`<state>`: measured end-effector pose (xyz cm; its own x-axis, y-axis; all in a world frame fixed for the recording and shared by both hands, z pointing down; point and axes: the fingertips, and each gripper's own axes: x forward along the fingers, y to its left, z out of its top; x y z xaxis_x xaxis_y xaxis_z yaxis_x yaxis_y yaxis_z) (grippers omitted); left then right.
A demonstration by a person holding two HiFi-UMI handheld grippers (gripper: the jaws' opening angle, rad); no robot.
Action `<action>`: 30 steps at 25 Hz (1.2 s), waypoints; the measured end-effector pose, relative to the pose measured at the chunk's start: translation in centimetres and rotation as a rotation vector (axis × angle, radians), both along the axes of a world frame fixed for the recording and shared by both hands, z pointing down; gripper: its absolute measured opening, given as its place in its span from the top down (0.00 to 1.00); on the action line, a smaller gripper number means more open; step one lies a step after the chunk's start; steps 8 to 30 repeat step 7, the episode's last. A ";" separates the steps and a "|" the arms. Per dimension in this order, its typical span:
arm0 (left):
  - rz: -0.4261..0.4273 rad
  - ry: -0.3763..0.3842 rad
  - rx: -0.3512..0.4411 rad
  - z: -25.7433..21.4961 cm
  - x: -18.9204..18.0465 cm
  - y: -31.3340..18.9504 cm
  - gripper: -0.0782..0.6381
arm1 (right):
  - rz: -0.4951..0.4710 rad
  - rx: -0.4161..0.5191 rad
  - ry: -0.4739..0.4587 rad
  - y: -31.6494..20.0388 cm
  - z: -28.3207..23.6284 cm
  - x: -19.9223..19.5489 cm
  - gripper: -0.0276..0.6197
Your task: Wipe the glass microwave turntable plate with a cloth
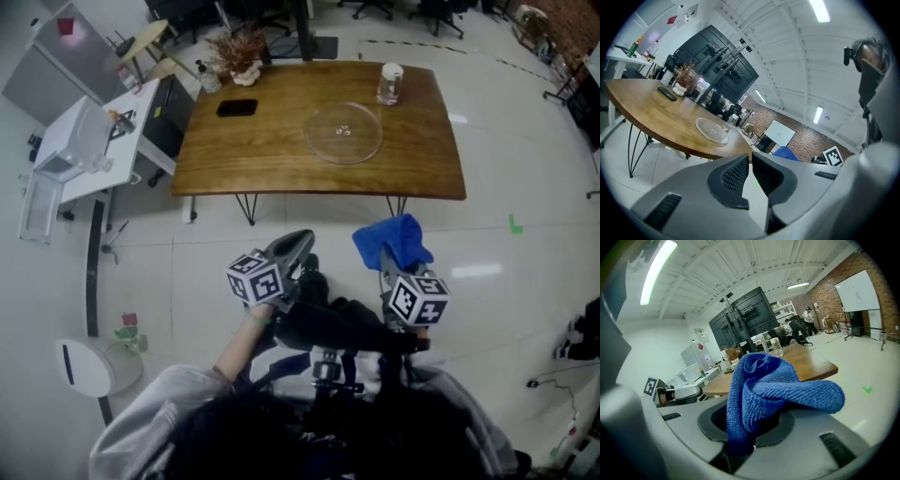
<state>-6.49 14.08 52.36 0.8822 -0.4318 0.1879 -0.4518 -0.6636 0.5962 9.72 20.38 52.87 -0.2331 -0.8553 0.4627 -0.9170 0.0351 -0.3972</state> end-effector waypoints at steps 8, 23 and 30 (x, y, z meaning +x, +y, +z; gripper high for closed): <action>0.022 -0.012 -0.003 0.1 0.8 1.4 0.88 | 0.000 0.003 -0.006 1.1 -0.1 0.6 0.83; 0.022 -0.012 -0.003 0.1 0.8 1.4 0.88 | 0.000 0.003 -0.006 1.1 -0.1 0.6 0.83; 0.022 -0.012 -0.003 0.1 0.8 1.4 0.88 | 0.000 0.003 -0.006 1.1 -0.1 0.6 0.83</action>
